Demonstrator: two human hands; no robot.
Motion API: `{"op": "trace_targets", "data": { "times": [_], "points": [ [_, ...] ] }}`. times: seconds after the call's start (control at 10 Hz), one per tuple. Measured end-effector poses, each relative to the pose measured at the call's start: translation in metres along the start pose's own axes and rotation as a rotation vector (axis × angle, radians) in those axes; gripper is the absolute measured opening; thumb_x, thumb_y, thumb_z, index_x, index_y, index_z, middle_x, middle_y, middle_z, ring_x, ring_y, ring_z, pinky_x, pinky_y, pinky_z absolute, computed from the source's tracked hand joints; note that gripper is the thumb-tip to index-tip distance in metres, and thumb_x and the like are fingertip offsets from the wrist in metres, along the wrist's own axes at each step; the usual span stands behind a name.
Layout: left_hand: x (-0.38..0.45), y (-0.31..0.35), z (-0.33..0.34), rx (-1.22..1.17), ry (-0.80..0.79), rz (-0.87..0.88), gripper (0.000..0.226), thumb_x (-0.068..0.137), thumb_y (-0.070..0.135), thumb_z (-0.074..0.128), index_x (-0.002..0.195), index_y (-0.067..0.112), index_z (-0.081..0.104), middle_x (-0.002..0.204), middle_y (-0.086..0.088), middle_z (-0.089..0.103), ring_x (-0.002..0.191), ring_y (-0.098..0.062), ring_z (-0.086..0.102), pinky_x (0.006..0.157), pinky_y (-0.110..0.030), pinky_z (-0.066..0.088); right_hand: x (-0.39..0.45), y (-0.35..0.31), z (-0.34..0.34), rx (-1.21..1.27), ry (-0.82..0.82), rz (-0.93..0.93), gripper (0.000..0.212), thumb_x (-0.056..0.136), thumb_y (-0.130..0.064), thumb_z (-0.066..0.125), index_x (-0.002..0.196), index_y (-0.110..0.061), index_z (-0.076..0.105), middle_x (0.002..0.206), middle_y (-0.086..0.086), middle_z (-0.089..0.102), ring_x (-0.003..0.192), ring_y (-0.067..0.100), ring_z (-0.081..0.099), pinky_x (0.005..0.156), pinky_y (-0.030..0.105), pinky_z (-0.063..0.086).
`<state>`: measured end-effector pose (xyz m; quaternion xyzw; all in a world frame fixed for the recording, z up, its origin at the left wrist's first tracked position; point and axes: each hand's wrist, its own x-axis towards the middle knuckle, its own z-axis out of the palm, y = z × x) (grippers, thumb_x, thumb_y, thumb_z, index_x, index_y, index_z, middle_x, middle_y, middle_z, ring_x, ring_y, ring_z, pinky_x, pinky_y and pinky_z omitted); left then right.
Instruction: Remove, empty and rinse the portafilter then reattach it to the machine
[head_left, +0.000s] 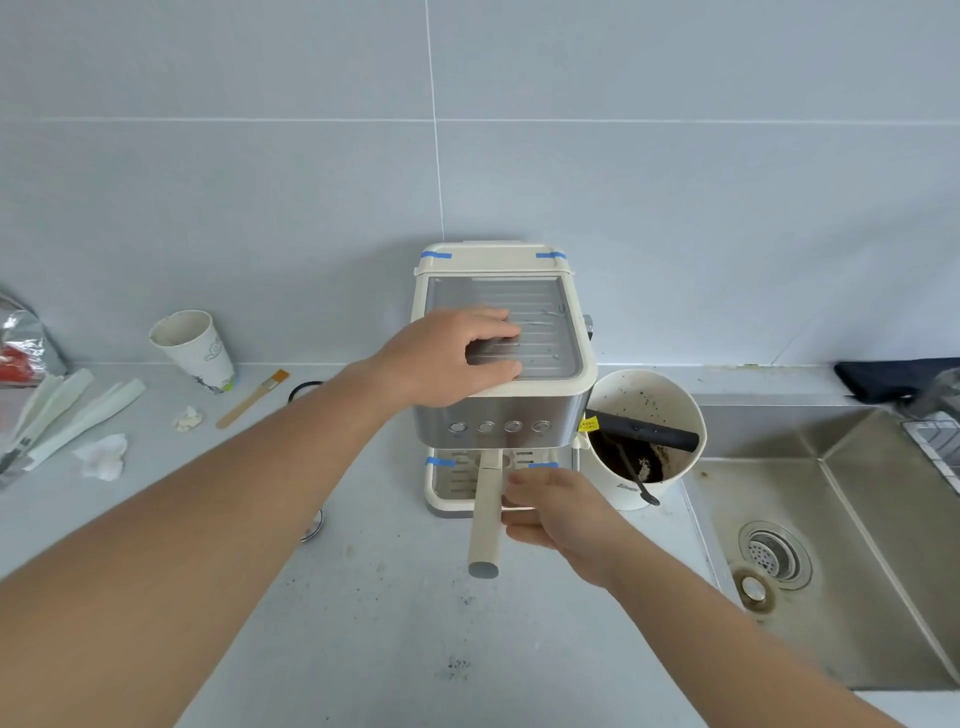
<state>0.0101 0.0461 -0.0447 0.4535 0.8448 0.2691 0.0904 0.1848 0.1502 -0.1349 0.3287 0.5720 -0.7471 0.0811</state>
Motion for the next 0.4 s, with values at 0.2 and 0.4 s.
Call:
{"op": "trace_targets", "data": {
  "times": [0.2, 0.4],
  "points": [
    [-0.017, 0.020, -0.012, -0.104, 0.060, 0.021, 0.035, 0.082, 0.044, 0.068, 0.116, 0.035, 0.068, 0.108, 0.025, 0.064, 0.094, 0.021, 0.053, 0.084, -0.008, 0.039, -0.050, -0.054, -0.028, 0.006, -0.020, -0.192, 0.020, 0.097, -0.018, 0.059, 0.112, -0.012, 0.071, 0.101, 0.003, 0.080, 0.096, 0.017, 0.075, 0.093, 0.036, 0.052],
    [-0.040, 0.050, -0.043, -0.033, 0.211, 0.080, 0.039, 0.083, 0.051, 0.063, 0.120, 0.040, 0.064, 0.125, 0.021, 0.063, 0.117, 0.003, 0.053, 0.099, -0.021, 0.040, -0.130, -0.133, -0.053, 0.069, -0.012, -0.622, 0.021, 0.087, -0.018, 0.064, 0.099, -0.011, 0.080, 0.103, 0.015, 0.078, 0.102, 0.032, 0.072, 0.092, 0.041, 0.057]
  ]
}}
